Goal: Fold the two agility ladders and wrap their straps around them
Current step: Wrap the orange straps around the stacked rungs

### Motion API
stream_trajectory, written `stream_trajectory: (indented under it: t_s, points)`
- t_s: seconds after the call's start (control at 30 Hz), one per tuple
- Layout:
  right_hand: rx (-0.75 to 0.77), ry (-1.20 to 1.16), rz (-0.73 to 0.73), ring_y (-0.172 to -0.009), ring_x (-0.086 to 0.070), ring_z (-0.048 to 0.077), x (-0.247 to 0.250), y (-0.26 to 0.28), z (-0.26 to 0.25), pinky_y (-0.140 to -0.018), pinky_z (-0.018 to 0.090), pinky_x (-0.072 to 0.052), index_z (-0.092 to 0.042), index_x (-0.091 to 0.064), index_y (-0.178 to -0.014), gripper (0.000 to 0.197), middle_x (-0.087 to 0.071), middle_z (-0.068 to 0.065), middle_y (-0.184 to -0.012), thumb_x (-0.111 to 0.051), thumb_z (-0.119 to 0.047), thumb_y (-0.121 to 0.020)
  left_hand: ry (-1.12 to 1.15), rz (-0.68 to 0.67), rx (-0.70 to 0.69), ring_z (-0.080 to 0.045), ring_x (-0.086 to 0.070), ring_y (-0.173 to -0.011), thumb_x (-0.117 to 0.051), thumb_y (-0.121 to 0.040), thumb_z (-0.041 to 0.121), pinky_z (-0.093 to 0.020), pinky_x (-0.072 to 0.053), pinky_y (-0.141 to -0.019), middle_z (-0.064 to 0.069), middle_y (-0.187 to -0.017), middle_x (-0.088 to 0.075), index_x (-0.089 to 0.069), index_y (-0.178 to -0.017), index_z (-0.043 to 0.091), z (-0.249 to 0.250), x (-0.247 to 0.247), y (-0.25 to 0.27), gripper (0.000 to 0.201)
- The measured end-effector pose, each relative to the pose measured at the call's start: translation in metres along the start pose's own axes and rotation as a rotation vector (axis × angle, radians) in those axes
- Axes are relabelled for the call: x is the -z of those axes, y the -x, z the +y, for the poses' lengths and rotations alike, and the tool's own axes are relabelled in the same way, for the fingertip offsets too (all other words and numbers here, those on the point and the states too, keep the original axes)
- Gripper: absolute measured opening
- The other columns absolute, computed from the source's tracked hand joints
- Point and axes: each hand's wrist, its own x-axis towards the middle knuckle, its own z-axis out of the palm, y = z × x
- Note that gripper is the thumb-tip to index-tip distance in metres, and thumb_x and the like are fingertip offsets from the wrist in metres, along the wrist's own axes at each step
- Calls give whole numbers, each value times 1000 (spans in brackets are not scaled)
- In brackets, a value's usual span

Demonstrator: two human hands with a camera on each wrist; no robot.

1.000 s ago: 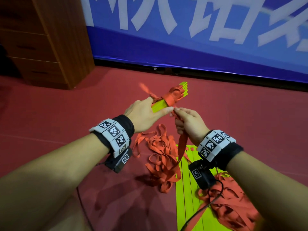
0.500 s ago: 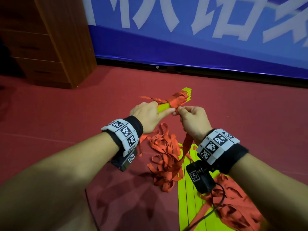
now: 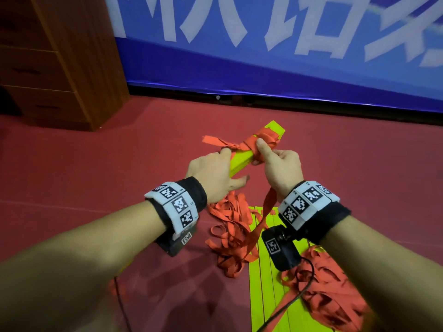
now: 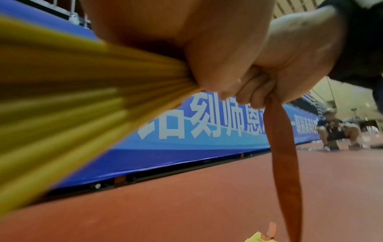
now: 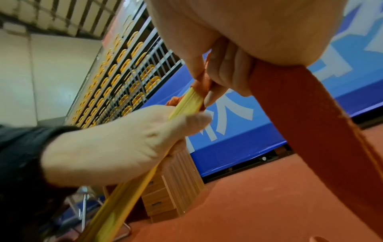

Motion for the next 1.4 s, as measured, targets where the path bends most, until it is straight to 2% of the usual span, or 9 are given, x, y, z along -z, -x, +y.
stream_trajectory:
  t_s: [0.1, 0.23, 0.33, 0.43, 0.53, 0.8, 0.93, 1.23, 1.4]
  points:
    - [34, -49, 19, -49, -51, 6, 4, -2, 1, -45, 12, -37, -9, -74, -70, 46, -68, 5, -63, -61, -43, -99, 308, -71, 17, -30, -61, -106, -60, -87, 69, -37, -45, -81, -5, -117, -65, -51, -121, 17, -8, 2, 6, 63]
    - [66, -99, -4, -37, -43, 1, 11, -2, 5, -52, 21, -32, -11, -73, -72, 44, -46, -15, -36, -59, -41, -101, 843, -145, -62, -13, -68, -103, -74, -89, 46, -38, -53, -97, 4, -116, -73, -65, -122, 18, -28, 0, 6, 45]
    - [94, -189, -32, -38, -34, 3, 15, -3, 8, -54, 27, -30, -15, -72, -66, 48, -38, -14, -39, -60, -49, -98, 1155, -257, -44, -15, -71, -90, -73, -92, 20, -32, -59, -81, -4, -106, -77, -68, -116, 11, -35, 4, 8, 26]
    - [102, -315, -59, -47, -25, 13, 16, -5, 4, -51, 30, -25, -14, -63, -60, 54, -30, -1, -50, -62, -63, -83, 1311, -486, 57, -29, -75, -85, -70, -88, 38, -32, -61, -70, -13, -103, -77, -63, -114, 13, -33, 9, 12, 37]
    - [102, -378, -128, -46, -21, 13, 19, -6, 4, -46, 26, -21, -16, -46, -62, 50, -28, -3, -50, -61, -53, -92, 1385, -570, 68, -27, -73, -67, -59, -90, 46, -31, -58, -61, -17, -90, -75, -63, -117, 12, -31, 10, 14, 43]
    - [-79, -434, -255, -48, -61, 20, 19, 1, 4, -58, 32, -57, -3, -61, -87, 44, -66, 8, -59, -34, -30, -110, 1273, -403, 41, -21, -56, -48, -54, -97, 44, -28, -49, -51, -8, -67, -62, -63, -102, 10, -28, 3, 9, 36]
    - [-39, -329, -300, -49, -62, 17, 17, -2, 13, -56, 28, -56, -5, -61, -88, 31, -67, 3, -60, -40, -12, -108, 1167, -319, -4, -24, -58, -51, -57, -96, 47, -31, -50, -56, -9, -69, -65, -59, -98, 12, -29, 3, 8, 35]
    - [91, -60, -202, -42, -48, 8, 18, -8, 25, -49, 22, -42, -5, -69, -86, 29, -56, -4, -51, -55, -22, -105, 752, -94, -17, -22, -68, -55, -52, -101, 51, -34, -57, -64, 1, -66, -71, -58, -100, 46, -41, -1, 6, 8]
    - [63, 22, -128, -49, -43, 13, 4, -5, 20, -56, 31, -37, -13, -72, -78, 34, -54, -4, -56, -58, -35, -100, 322, 39, 34, -29, -67, -85, -39, -99, 65, -39, -54, -77, 5, -77, -69, -54, -121, 41, -37, -4, 6, 36]
